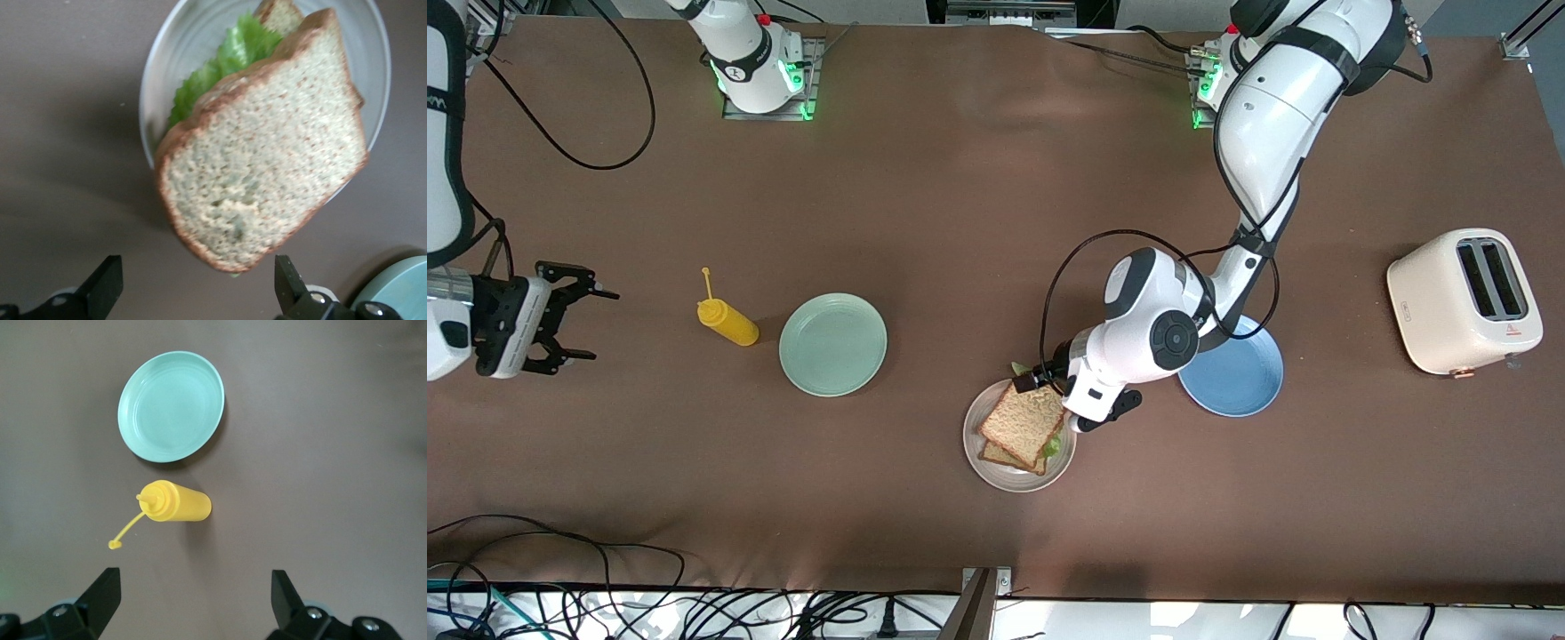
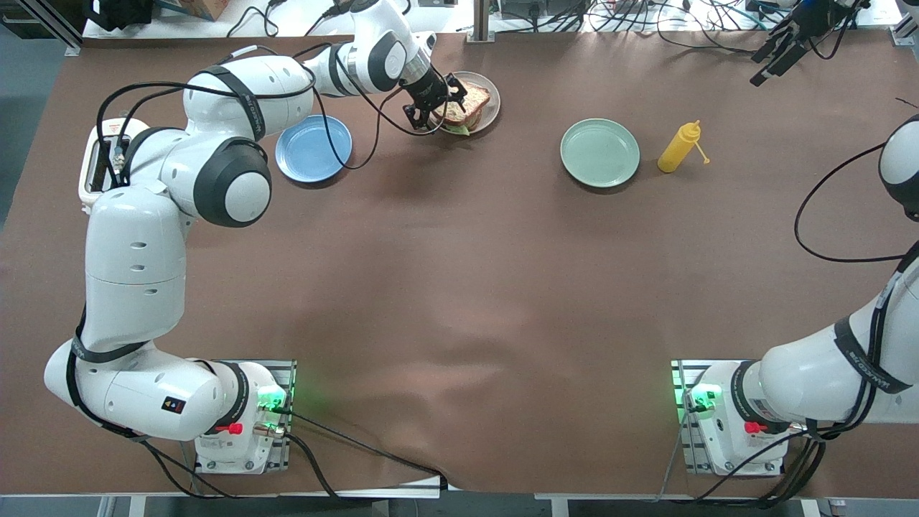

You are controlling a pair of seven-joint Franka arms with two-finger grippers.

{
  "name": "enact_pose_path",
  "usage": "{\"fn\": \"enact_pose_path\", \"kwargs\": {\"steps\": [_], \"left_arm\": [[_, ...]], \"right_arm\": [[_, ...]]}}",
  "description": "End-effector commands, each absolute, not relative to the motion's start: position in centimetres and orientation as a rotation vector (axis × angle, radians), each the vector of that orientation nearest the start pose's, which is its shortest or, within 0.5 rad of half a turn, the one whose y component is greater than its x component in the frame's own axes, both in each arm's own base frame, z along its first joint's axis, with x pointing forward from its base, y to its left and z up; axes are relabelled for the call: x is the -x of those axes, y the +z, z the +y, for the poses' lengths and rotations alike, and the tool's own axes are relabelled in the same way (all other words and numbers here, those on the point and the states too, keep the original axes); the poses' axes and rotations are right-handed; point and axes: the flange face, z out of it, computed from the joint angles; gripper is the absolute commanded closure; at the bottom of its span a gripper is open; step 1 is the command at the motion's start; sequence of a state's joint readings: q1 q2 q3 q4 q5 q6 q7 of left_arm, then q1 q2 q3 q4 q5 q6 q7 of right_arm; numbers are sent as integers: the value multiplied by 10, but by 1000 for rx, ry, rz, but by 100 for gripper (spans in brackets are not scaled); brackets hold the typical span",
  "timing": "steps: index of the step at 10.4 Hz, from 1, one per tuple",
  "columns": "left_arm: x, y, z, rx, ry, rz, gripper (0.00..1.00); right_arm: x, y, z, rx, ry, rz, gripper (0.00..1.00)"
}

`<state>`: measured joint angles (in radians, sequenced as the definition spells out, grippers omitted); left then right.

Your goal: Make sandwich on beige plate with both arms

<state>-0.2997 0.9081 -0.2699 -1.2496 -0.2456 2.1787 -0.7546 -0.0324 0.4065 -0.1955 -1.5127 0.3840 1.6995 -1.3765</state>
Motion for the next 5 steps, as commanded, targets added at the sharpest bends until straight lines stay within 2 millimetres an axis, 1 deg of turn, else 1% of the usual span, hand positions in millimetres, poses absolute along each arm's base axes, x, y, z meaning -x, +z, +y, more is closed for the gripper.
{"fn": "enact_pose_path", "kwargs": {"steps": [1, 3, 4, 5], "left_arm": [[-659, 278, -354, 3321, 415, -605, 0], [-660, 310, -333, 3289, 446, -591, 0], [-660, 334, -322, 3266, 410, -555, 0], [-656, 374, -308, 3235, 363, -517, 0]], "right_arm": [[-629, 450, -88, 2580, -20, -1139, 0], [-624, 479, -60, 2742, 36, -912, 0], [-621, 492, -45, 2802, 48, -811, 0], [-614, 510, -26, 2862, 53, -736, 0]]}}
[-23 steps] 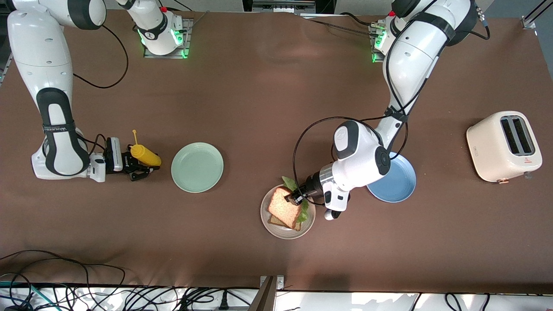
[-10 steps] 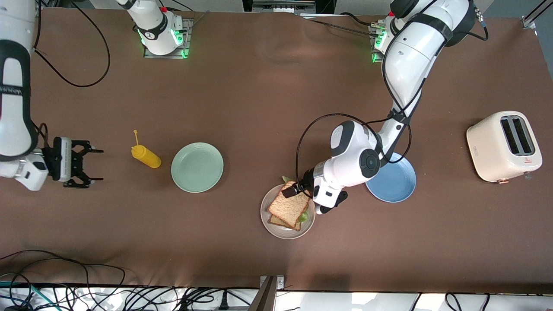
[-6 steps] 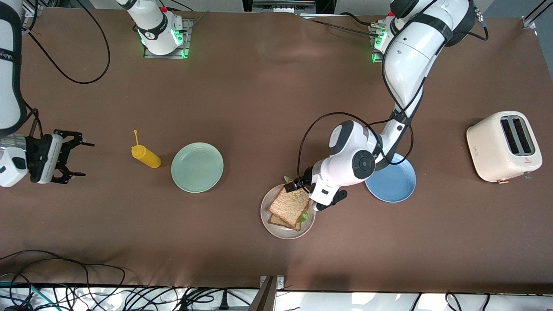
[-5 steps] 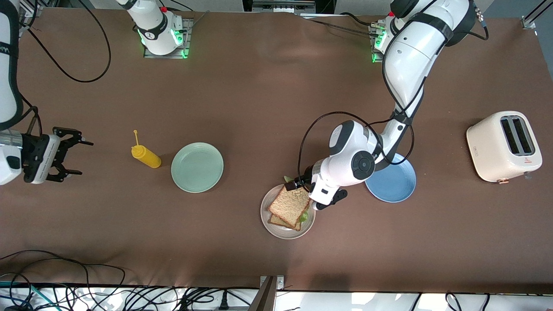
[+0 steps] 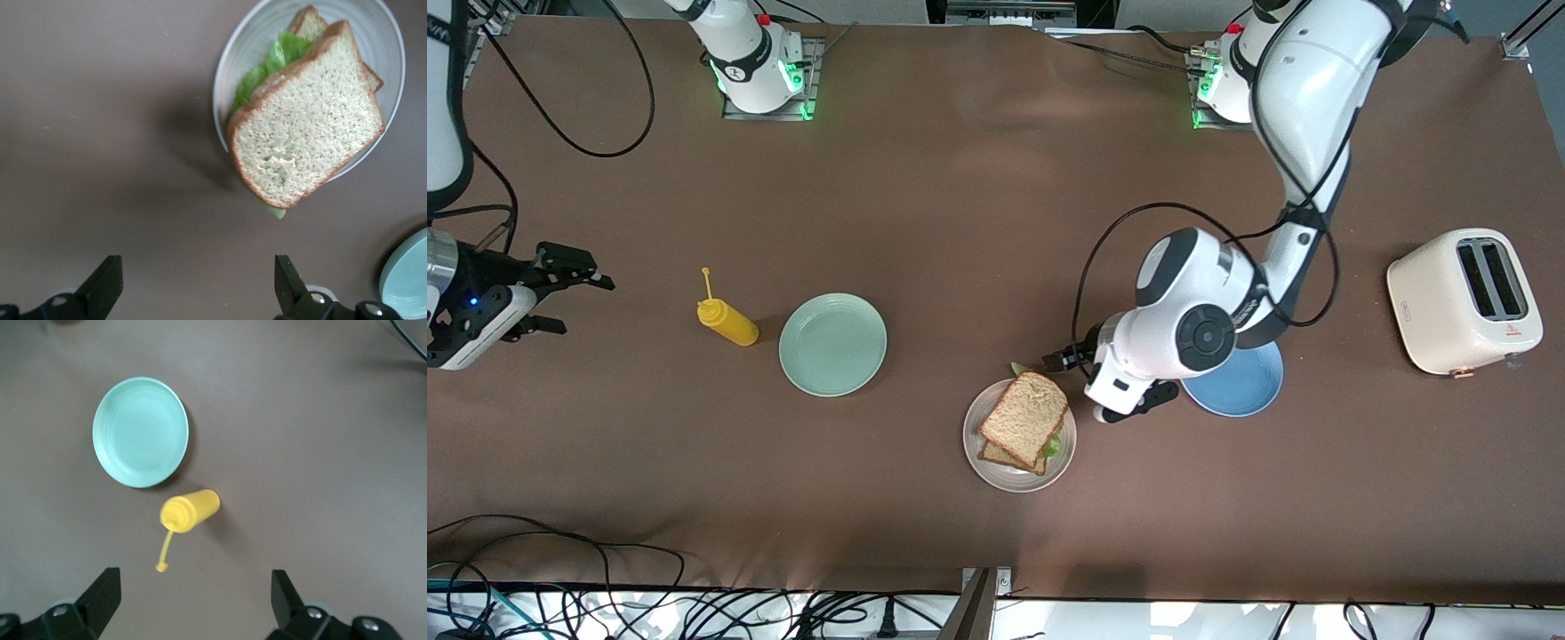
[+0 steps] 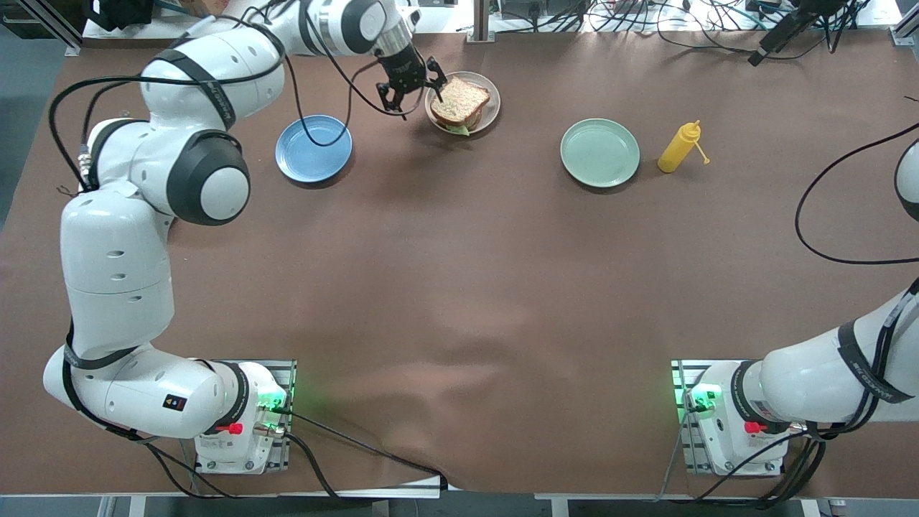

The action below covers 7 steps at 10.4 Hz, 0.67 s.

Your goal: Make sandwich on beige plate with both arms

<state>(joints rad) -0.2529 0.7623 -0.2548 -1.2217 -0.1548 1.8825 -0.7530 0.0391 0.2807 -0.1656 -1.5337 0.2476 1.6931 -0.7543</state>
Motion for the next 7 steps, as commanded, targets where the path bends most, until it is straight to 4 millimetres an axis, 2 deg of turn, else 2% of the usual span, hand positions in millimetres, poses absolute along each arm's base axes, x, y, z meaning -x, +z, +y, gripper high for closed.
{"fn": "enact_pose_path", "kwargs": {"steps": [1, 3, 4, 6, 7], "left_arm": [[-651, 413, -283, 3212, 377, -509, 0], [-644, 473, -231, 3211, 374, -409, 0], [-643, 501, -200, 3200, 338, -459, 0], [-634, 535, -153, 3054, 241, -455, 0], [-634, 538, -127, 3026, 253, -420, 0]], "right_arm": [[-607, 524, -14, 2927, 56, -630, 0], [-592, 547, 6, 3005, 88, -468, 0], [-585, 556, 18, 3029, 103, -409, 0], [-575, 571, 31, 3049, 122, -260, 0], [-569, 577, 43, 3064, 147, -199, 0]]}}
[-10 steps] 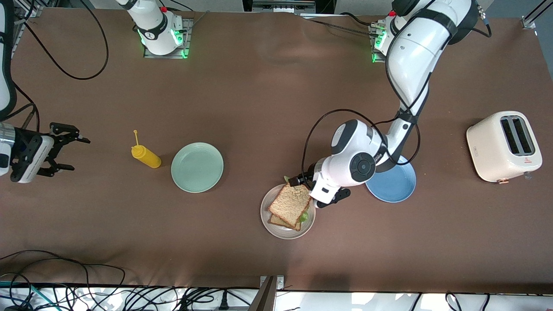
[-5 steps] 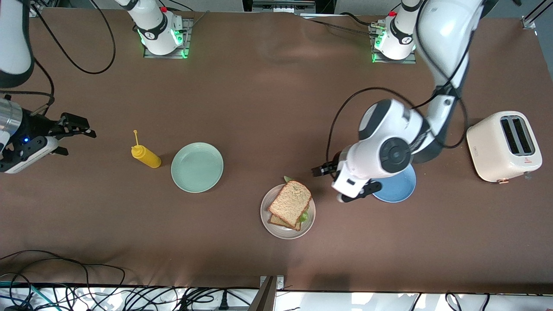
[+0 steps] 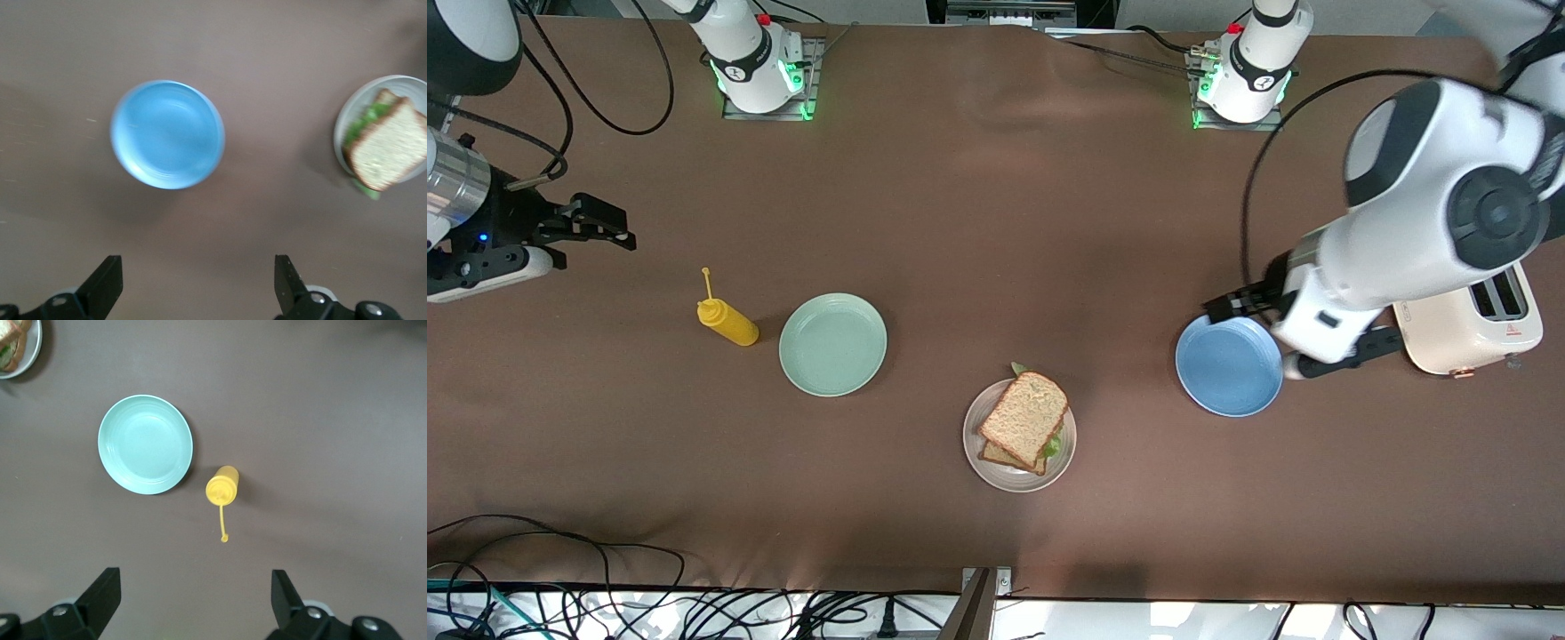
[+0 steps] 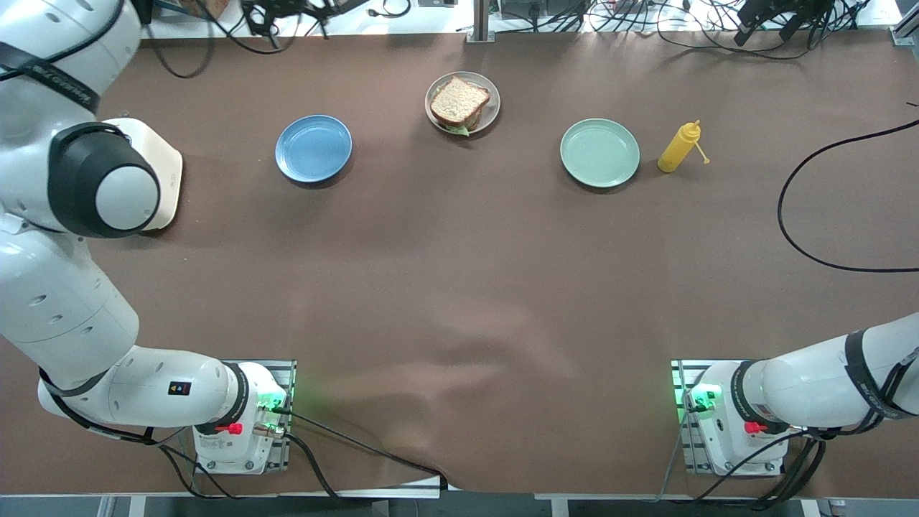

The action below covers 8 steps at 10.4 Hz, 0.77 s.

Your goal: Make sandwich on beige plate with both arms

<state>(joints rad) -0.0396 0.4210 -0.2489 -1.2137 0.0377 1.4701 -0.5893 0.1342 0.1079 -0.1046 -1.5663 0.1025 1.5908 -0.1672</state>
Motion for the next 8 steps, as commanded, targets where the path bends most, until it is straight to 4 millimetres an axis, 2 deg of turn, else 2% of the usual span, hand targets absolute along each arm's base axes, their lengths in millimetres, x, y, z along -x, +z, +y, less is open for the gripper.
{"fn": "enact_pose_path", "kwargs": {"steps": [1, 3, 5, 6, 8], "left_arm": [[-635, 549, -103, 3037, 230, -373, 0], [-632, 553, -65, 3049, 229, -332, 0], [-620, 554, -42, 3080, 204, -217, 1], [-613, 549, -28, 3084, 148, -229, 1], [-601, 544, -26, 3099, 74, -235, 1]], "right_arm": [[-566, 581, 45, 3079, 167, -140, 0], [-565, 596, 51, 3090, 149, -164, 0], [-564, 602, 56, 3121, 149, -188, 0], [-564, 602, 57, 3122, 151, -195, 0], [-567, 601, 55, 3119, 153, -195, 0]]}}
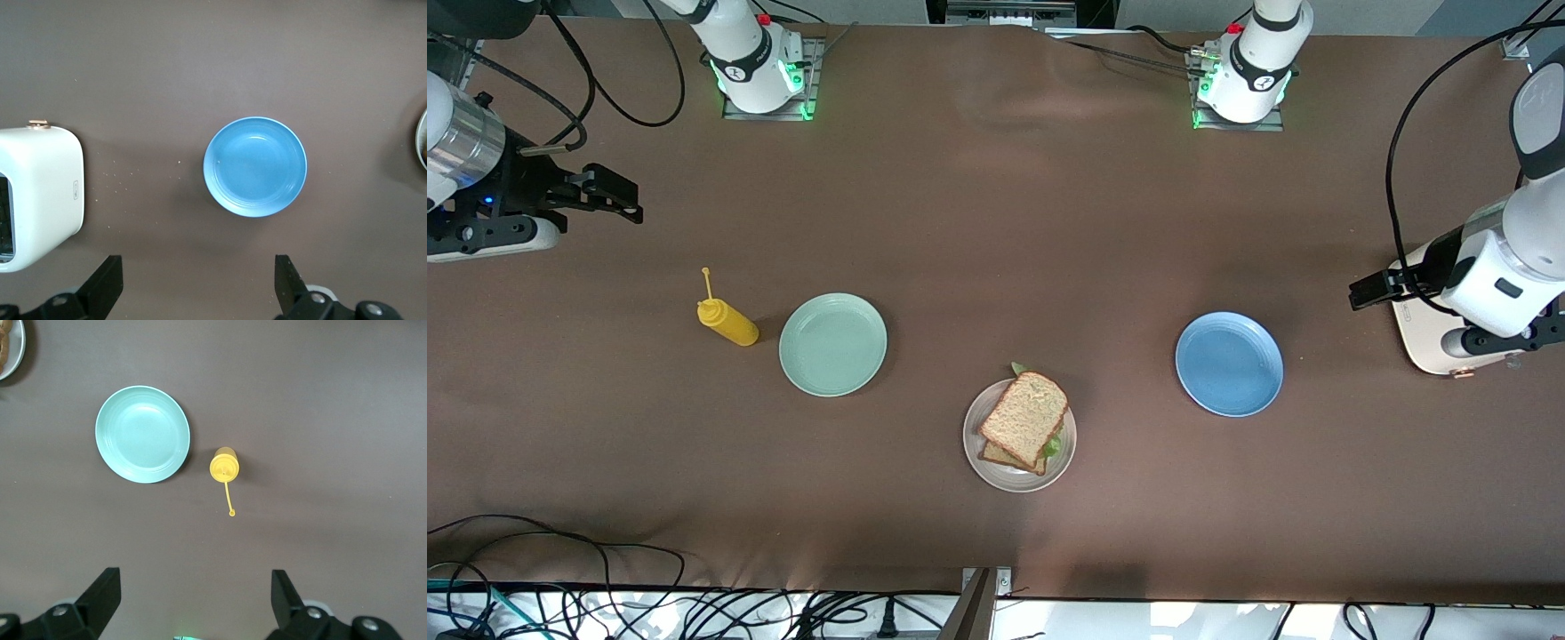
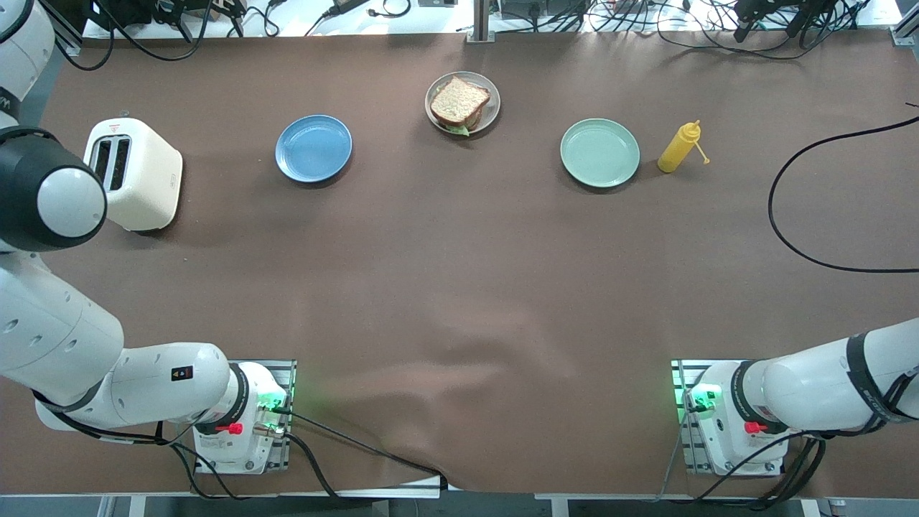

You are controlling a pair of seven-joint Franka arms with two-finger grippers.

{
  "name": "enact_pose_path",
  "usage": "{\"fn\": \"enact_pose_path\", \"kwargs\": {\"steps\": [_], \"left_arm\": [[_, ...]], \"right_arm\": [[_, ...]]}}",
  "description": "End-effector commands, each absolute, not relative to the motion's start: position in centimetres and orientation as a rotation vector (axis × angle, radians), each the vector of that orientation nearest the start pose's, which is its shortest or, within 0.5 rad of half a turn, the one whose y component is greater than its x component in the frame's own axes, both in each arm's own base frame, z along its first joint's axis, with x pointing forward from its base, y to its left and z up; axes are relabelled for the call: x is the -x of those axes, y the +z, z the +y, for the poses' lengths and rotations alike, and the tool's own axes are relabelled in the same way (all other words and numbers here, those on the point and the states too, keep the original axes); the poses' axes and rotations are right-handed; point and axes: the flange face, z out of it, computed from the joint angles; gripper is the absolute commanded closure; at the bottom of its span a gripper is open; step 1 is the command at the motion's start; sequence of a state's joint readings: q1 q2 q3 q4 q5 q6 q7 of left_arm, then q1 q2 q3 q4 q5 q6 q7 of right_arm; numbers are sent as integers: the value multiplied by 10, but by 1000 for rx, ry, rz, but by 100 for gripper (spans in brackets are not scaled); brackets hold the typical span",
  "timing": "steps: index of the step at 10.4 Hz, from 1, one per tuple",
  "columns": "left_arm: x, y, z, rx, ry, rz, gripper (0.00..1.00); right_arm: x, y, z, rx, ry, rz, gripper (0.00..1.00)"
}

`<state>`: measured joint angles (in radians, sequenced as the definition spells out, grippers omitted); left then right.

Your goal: Make sandwich on beige plate with both arms

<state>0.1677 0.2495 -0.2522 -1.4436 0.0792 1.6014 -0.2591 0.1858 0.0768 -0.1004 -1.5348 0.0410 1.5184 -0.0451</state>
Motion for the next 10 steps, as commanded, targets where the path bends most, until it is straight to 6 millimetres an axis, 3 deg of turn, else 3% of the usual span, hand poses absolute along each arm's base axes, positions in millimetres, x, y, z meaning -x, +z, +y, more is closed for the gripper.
{"fn": "enact_pose_path", "kwargs": {"steps": [1, 4, 6, 10], "left_arm": [[-594, 543, -17, 3103, 81, -171, 1], [-595, 548, -6, 3146, 45, -89, 5], [-598, 550, -4, 3147, 35, -31, 0], [-603, 559, -4, 3154, 8, 11, 0]], "right_arm": [[-567, 600, 56, 3118, 153, -195, 0], [-571, 594, 58, 3120, 153, -192, 0], [-571, 596, 52, 3130, 165, -171, 0], [-569, 596, 42, 3156, 190, -147, 0]]}}
